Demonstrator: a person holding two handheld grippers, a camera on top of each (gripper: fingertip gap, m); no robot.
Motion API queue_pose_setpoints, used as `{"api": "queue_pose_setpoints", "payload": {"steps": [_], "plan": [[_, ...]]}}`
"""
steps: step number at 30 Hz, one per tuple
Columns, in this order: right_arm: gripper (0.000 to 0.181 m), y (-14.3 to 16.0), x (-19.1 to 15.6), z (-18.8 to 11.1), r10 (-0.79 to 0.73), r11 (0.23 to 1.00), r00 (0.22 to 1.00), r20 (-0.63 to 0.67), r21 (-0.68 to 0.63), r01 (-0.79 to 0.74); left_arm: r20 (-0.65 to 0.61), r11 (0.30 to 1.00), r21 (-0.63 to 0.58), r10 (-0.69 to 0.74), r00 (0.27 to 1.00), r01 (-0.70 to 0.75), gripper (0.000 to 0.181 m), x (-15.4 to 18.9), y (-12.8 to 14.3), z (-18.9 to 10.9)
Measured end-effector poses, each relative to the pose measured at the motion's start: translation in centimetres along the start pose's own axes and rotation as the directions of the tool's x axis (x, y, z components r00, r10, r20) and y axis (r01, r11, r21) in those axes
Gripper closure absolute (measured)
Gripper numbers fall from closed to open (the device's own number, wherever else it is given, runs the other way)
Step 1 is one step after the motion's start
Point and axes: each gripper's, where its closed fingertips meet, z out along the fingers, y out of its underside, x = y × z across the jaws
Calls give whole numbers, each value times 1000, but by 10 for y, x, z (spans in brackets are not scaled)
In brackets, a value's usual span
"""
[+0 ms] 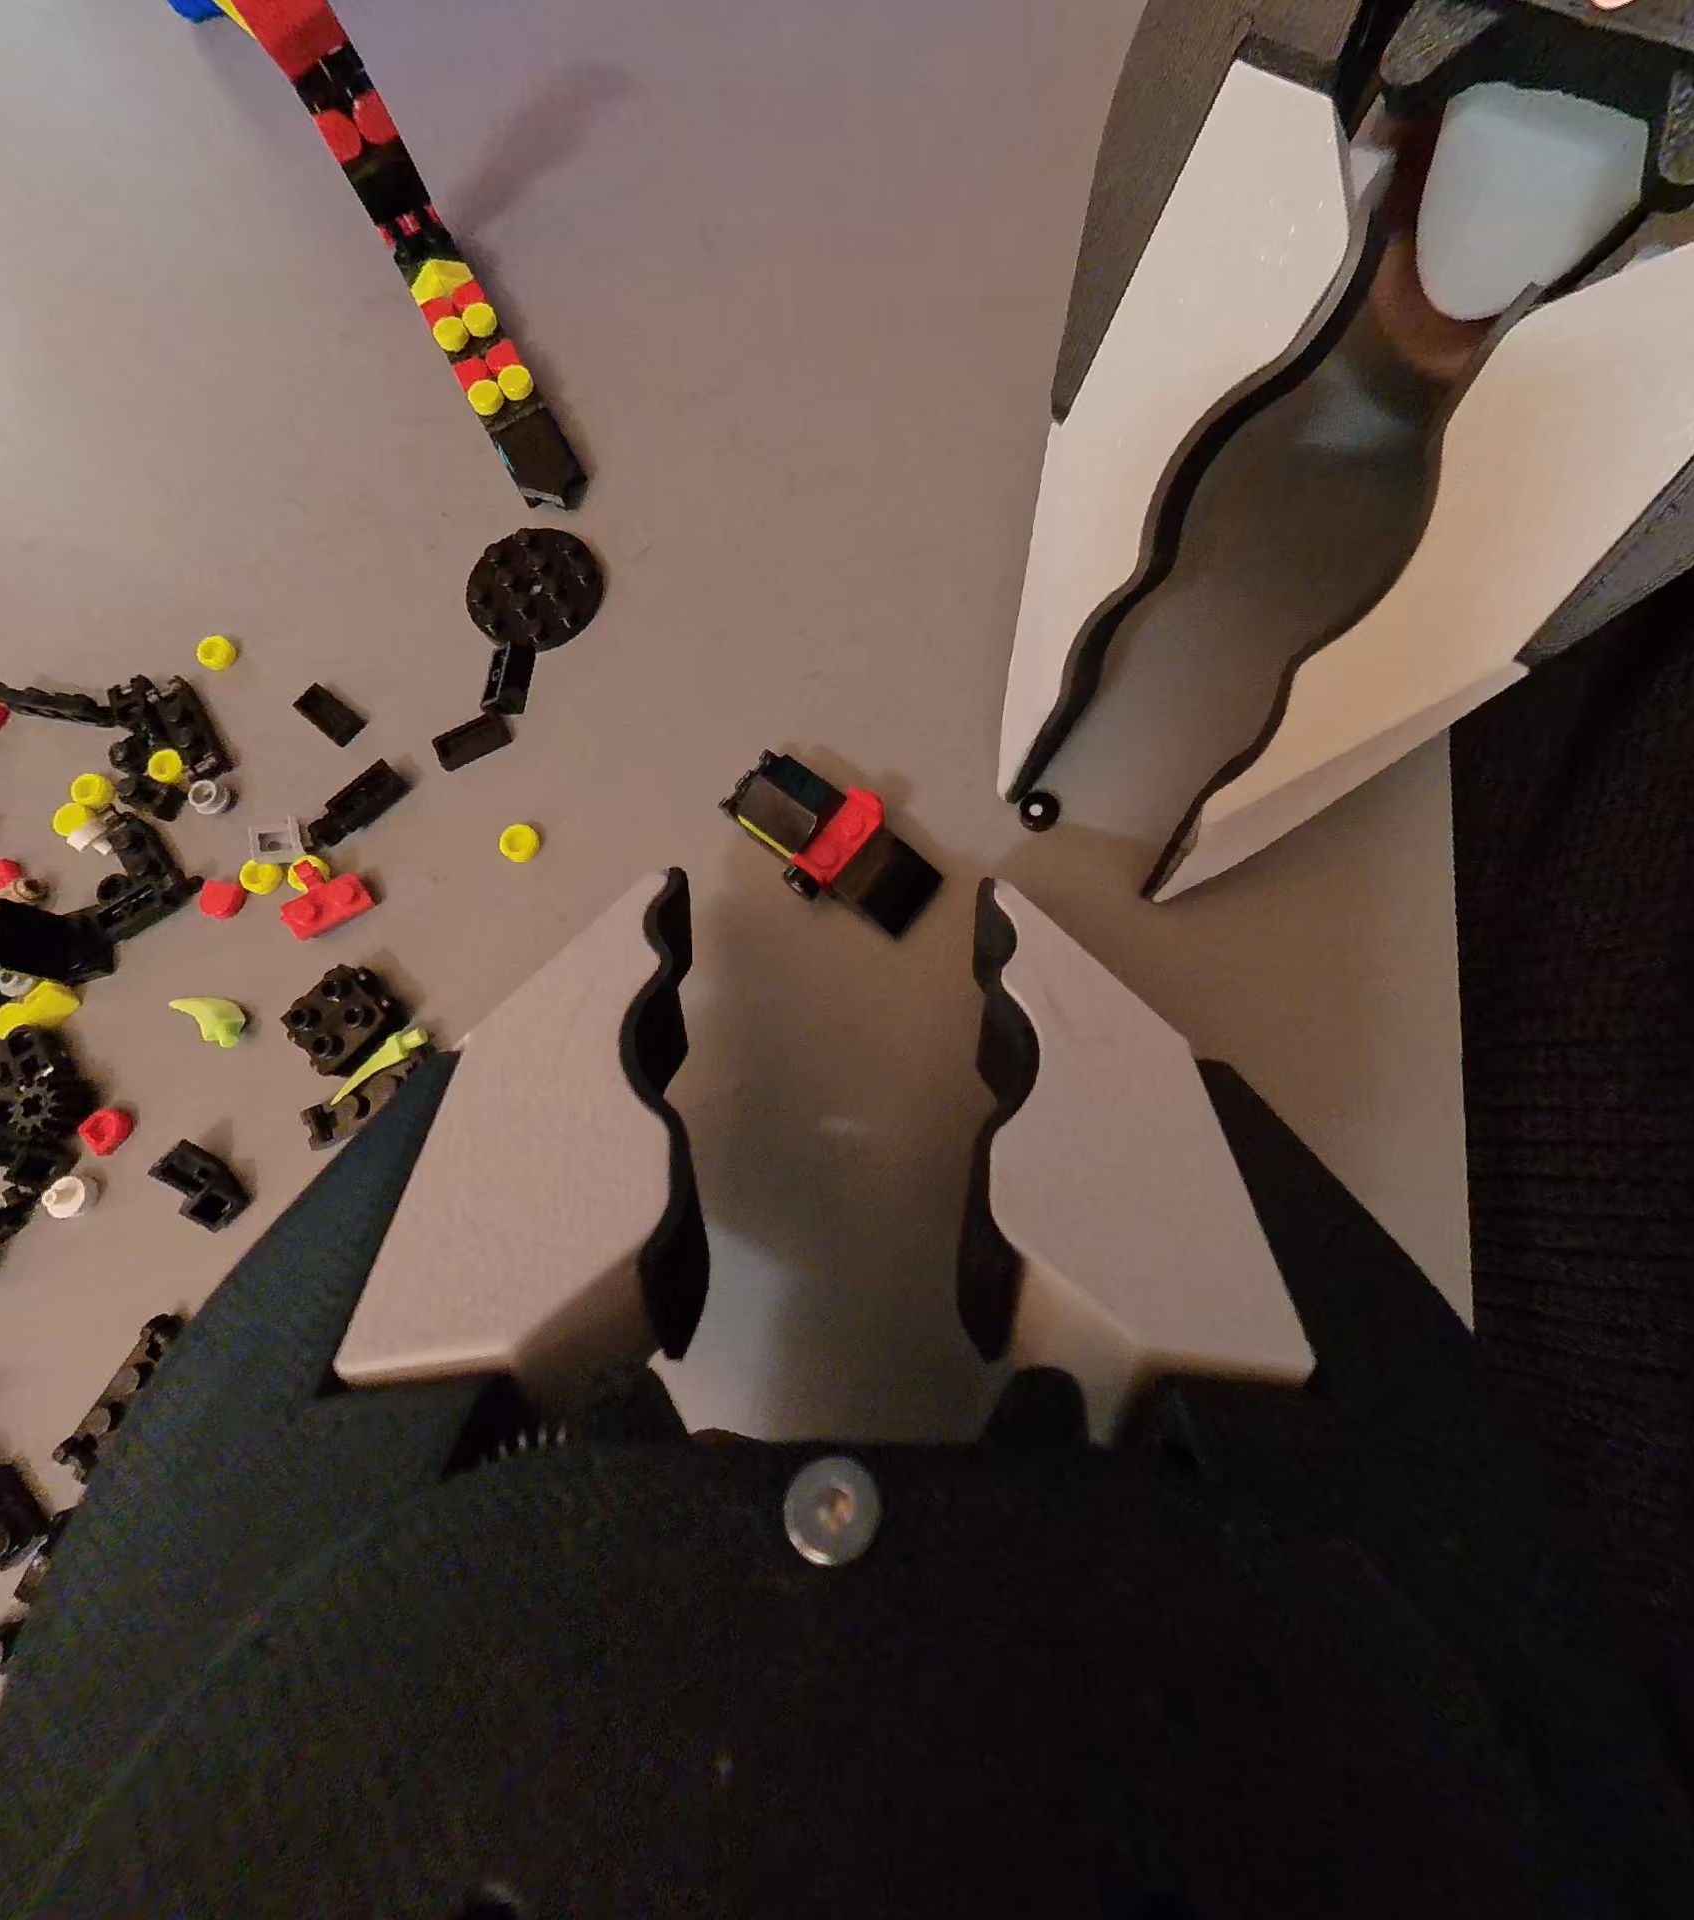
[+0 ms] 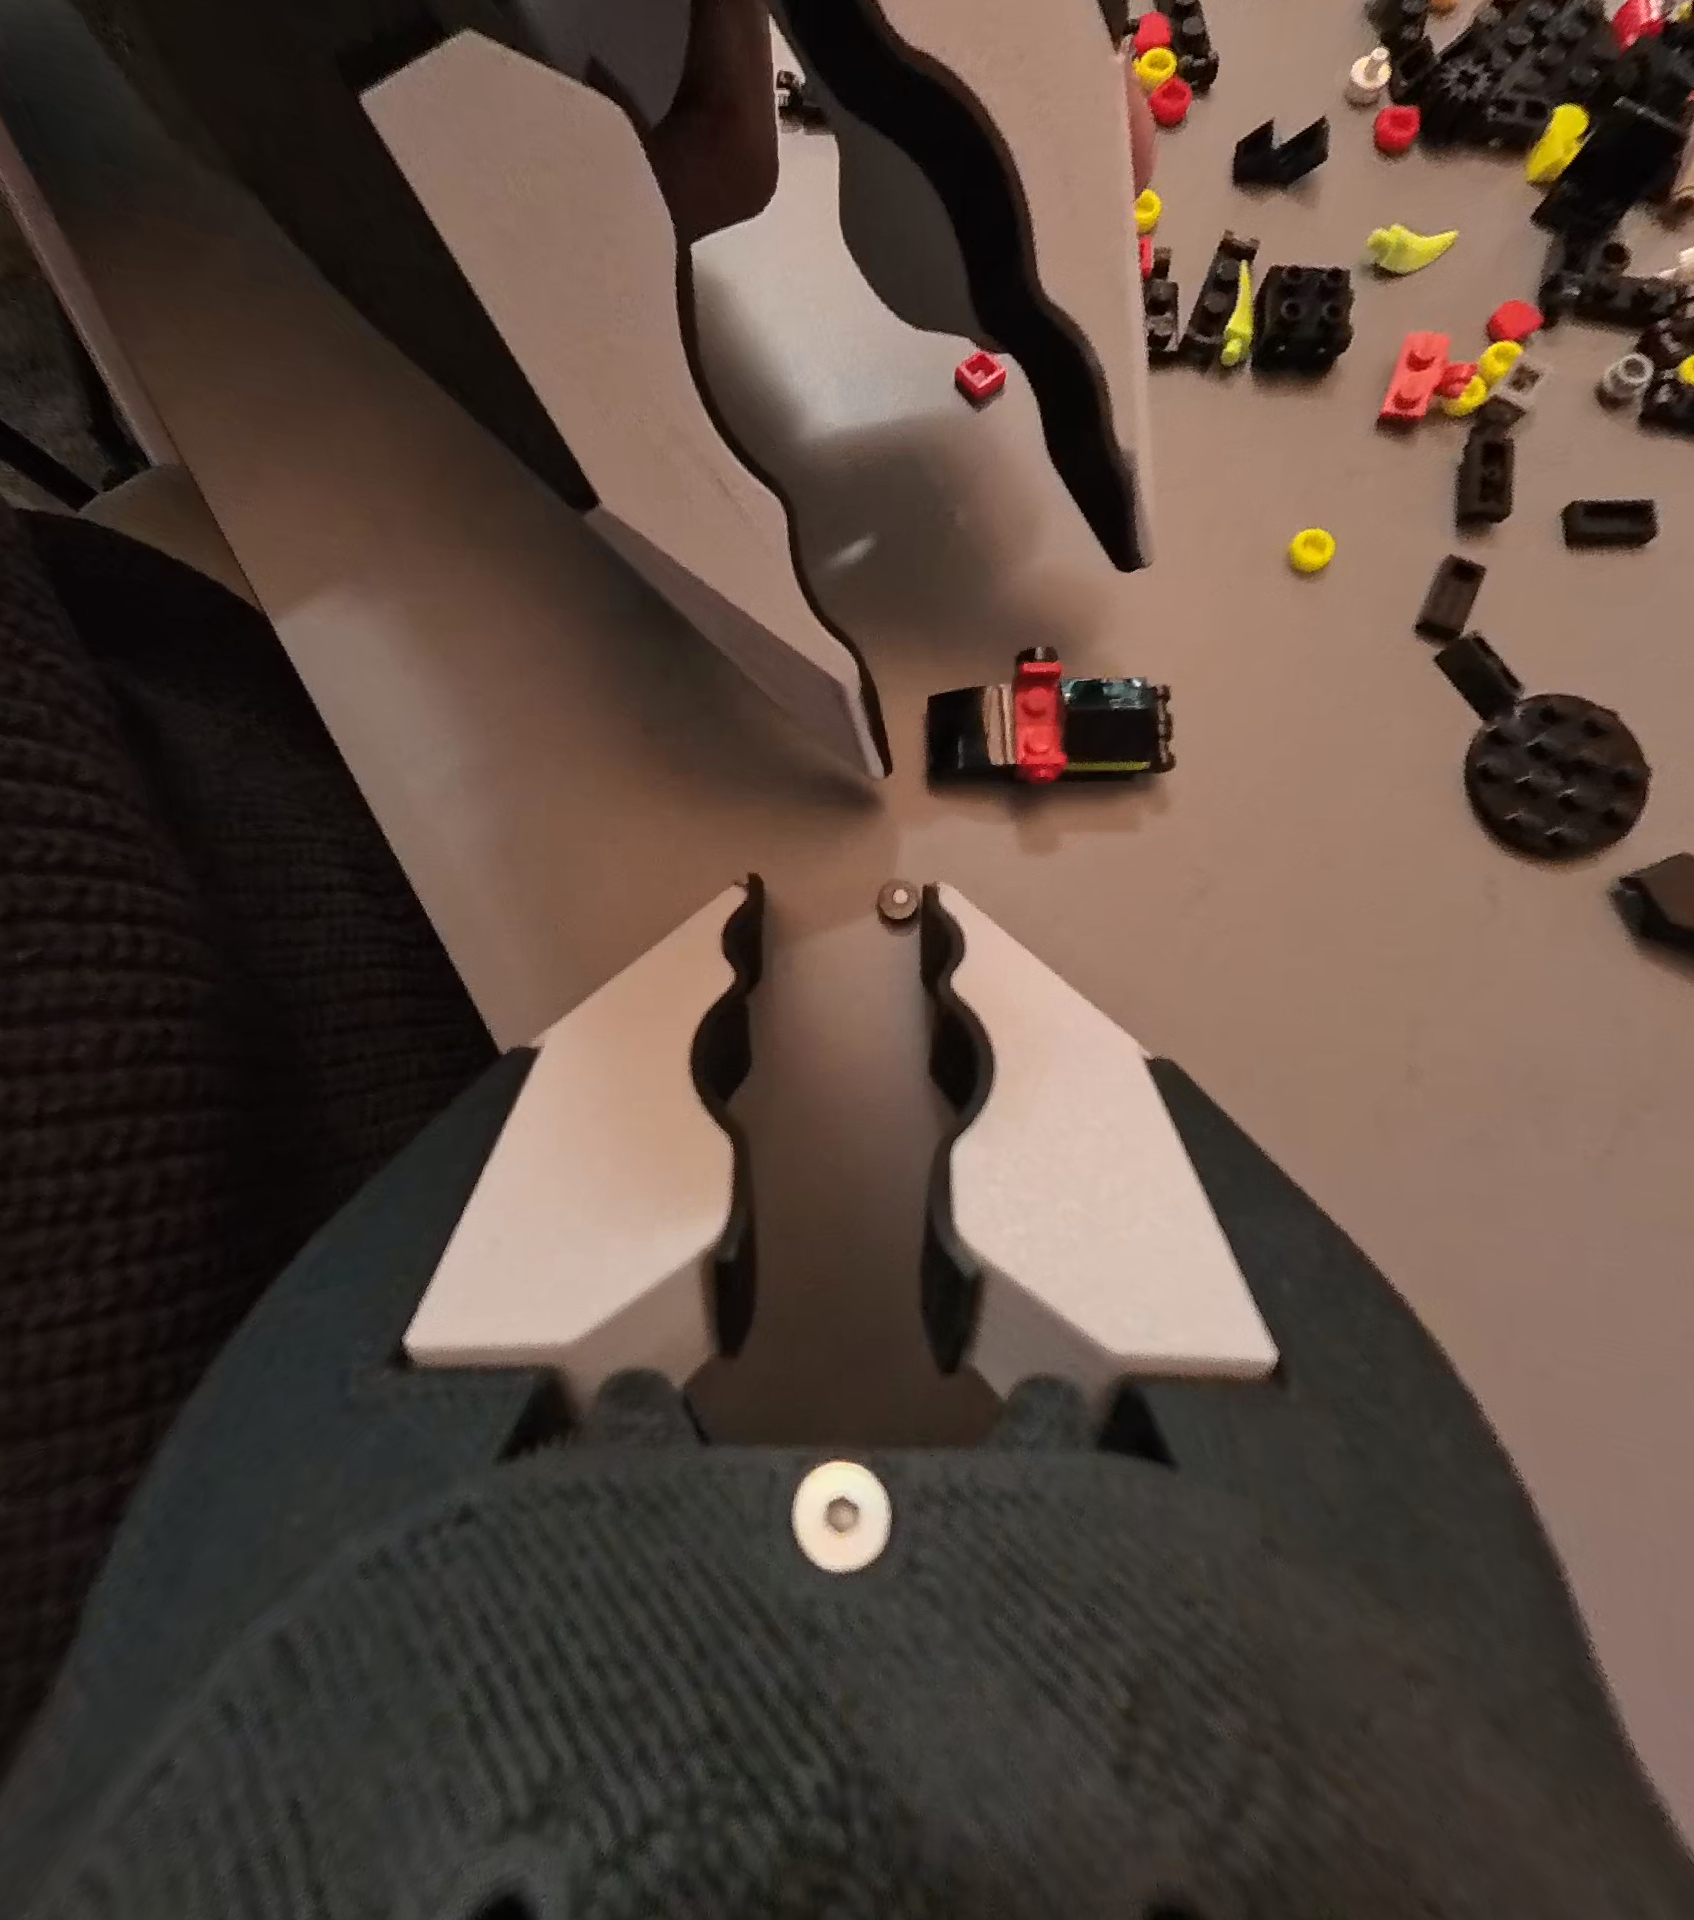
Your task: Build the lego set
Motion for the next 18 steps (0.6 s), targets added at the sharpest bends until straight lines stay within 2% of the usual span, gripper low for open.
{"api": "queue_pose_setpoints", "payload": {"steps": [18], "plan": [[170, 0, 9, 1, -3, 1000, 999, -42, -11, 3, -12, 1000, -3, 0, 1000, 0, 129, 2, 0, 1]]}}
